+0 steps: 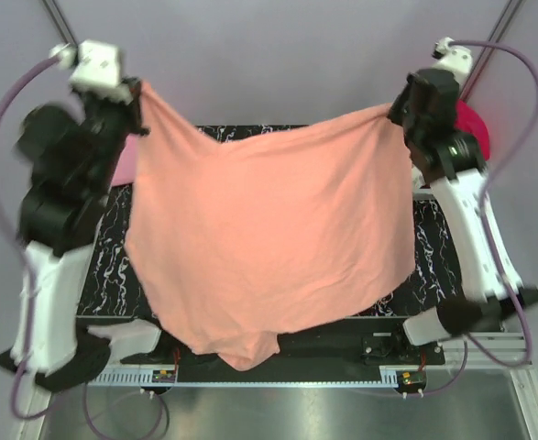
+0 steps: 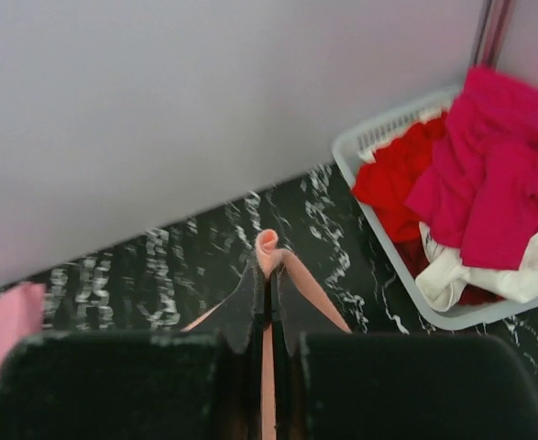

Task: Fold and stack the t-shirts
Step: Flatten the tshirt out

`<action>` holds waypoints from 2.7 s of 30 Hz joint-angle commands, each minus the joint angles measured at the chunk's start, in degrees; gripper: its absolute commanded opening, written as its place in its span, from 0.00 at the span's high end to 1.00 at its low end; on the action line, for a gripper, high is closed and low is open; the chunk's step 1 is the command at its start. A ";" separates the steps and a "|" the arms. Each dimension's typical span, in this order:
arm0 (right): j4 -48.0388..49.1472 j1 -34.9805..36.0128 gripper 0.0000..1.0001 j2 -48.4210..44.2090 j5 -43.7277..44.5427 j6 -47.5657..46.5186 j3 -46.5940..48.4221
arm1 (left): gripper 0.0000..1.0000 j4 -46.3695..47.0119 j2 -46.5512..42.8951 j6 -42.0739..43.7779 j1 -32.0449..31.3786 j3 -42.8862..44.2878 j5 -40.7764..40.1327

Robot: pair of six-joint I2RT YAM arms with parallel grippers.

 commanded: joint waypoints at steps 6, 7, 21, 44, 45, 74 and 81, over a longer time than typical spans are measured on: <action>-19.62 -9.78 0.07 41.40 -9.37 7.43 23.79 | 0.19 -21.55 47.89 -15.58 20.10 33.94 12.96; -22.31 -9.78 0.01 43.55 -10.16 7.87 27.22 | 0.06 -21.38 51.34 -16.90 20.11 36.20 14.18; -5.99 -6.88 0.00 23.55 -20.79 8.32 -6.48 | 0.03 -3.30 25.90 -29.30 12.39 -19.20 13.40; -4.48 -0.72 0.00 42.33 -38.02 8.23 -11.52 | 0.10 5.44 45.56 -35.47 3.75 -35.33 13.33; -4.84 -0.64 0.00 44.60 -38.46 8.49 -10.11 | 0.11 5.26 47.48 -34.94 4.19 -34.19 12.88; -2.39 1.03 0.00 78.20 -54.73 26.95 39.91 | 0.13 -24.27 75.38 -21.13 19.58 21.03 5.57; 3.67 1.21 0.00 65.92 -53.06 20.54 27.11 | 0.13 -8.55 50.42 -25.25 15.28 -13.76 6.80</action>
